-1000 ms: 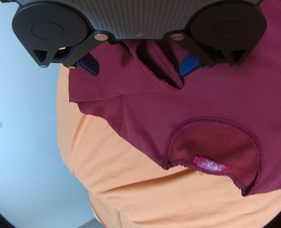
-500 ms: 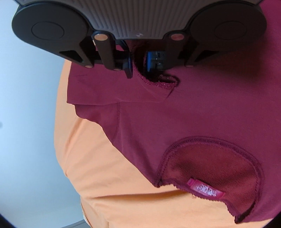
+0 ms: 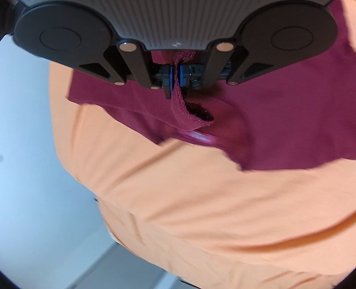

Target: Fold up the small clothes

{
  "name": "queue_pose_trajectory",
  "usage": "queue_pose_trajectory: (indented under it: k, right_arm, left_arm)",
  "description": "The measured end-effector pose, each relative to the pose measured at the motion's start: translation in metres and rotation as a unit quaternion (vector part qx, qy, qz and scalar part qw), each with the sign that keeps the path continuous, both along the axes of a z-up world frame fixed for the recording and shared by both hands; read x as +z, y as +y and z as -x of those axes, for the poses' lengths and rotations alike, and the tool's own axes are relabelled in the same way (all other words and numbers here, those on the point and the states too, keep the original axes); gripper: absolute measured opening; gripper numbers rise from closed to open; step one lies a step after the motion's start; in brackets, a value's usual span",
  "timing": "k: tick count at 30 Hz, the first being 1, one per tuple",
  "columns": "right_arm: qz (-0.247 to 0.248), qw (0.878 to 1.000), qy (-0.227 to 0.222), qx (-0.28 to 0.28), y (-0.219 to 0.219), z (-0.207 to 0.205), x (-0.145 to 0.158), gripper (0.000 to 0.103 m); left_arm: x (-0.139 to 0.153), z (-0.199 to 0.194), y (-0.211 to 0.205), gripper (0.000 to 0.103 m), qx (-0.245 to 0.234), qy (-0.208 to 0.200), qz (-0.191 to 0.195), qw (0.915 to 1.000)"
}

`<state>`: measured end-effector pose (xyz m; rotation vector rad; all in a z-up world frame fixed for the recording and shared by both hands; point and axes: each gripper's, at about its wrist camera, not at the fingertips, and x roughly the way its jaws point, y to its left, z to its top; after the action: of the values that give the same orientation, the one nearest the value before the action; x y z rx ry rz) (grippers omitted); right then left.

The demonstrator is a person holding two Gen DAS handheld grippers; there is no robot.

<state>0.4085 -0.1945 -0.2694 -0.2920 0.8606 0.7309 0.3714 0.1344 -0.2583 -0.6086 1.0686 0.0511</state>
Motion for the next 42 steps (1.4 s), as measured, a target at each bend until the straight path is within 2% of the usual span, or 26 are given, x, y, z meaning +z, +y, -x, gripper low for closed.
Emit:
queue_pose_trajectory:
  k: [3,6,9,15,18,23,25,26,27,28,30,31,33,36,39,42]
  right_arm:
    - [-0.033,0.996,0.033,-0.074,-0.037,-0.033,0.002,0.047]
    - [-0.06,0.985,0.067,-0.145,-0.069,-0.068,-0.003,0.047]
    - [-0.093,0.975,0.094,-0.179,-0.084,-0.094,-0.009,0.048]
    - [-0.153,0.962,0.146,-0.175,-0.064,-0.127,-0.024,0.045]
    - [-0.158,0.953,0.183,-0.181,-0.051,-0.143,-0.042,0.04]
    - [-0.15,0.947,0.209,-0.19,-0.035,-0.148,-0.066,0.039]
    - [-0.149,0.945,0.216,-0.195,-0.035,-0.15,-0.071,0.025]
    - [-0.15,0.944,0.219,-0.194,-0.036,-0.152,-0.073,0.007]
    - [-0.146,0.947,0.216,-0.191,-0.037,-0.153,-0.071,0.005]
    - [-0.134,0.954,0.198,-0.181,-0.035,-0.153,-0.066,0.004]
    - [-0.084,0.975,0.135,-0.157,-0.026,-0.151,-0.051,0.004]
    - [-0.065,0.981,0.11,-0.146,-0.021,-0.151,-0.044,0.004]
    - [-0.043,0.985,0.092,-0.137,-0.014,-0.152,-0.04,0.004]
    - [-0.016,0.985,0.111,-0.132,-0.008,-0.154,-0.056,0.01]
    - [-0.038,0.98,0.126,-0.147,-0.021,-0.148,-0.053,0.024]
    - [-0.068,0.973,0.159,-0.153,-0.034,-0.136,-0.05,0.025]
  left_arm:
    - [-0.002,0.012,0.028,0.005,0.051,0.01,-0.025,0.9983]
    - [-0.007,0.029,0.054,0.005,0.126,0.021,-0.032,0.9914]
    - [-0.011,0.042,0.07,0.005,0.164,0.032,-0.038,0.9853]
    - [-0.011,0.063,0.098,0.005,0.193,0.034,-0.06,0.9787]
    - [-0.015,0.06,0.105,0.005,0.191,0.032,-0.055,0.9796]
    - [-0.024,0.05,0.104,0.005,0.166,0.046,-0.059,0.9833]
    - [-0.026,0.05,0.104,0.005,0.163,0.05,-0.057,0.9838]
    - [-0.026,0.05,0.103,0.005,0.161,0.05,-0.056,0.984]
    - [-0.026,0.05,0.102,0.005,0.159,0.049,-0.055,0.9846]
    - [-0.028,0.048,0.101,0.005,0.155,0.047,-0.052,0.9855]
    - [-0.031,0.043,0.097,0.005,0.145,0.05,-0.06,0.9863]
    - [-0.034,0.04,0.095,0.005,0.141,0.053,-0.066,0.9864]
    - [-0.04,0.036,0.093,0.005,0.137,0.061,-0.069,0.9863]
    - [-0.044,0.032,0.091,0.005,0.131,0.064,-0.076,0.9863]
    - [-0.046,0.029,0.093,0.005,0.125,0.066,-0.082,0.9866]
    - [-0.05,0.028,0.096,0.005,0.123,0.071,-0.083,0.9863]
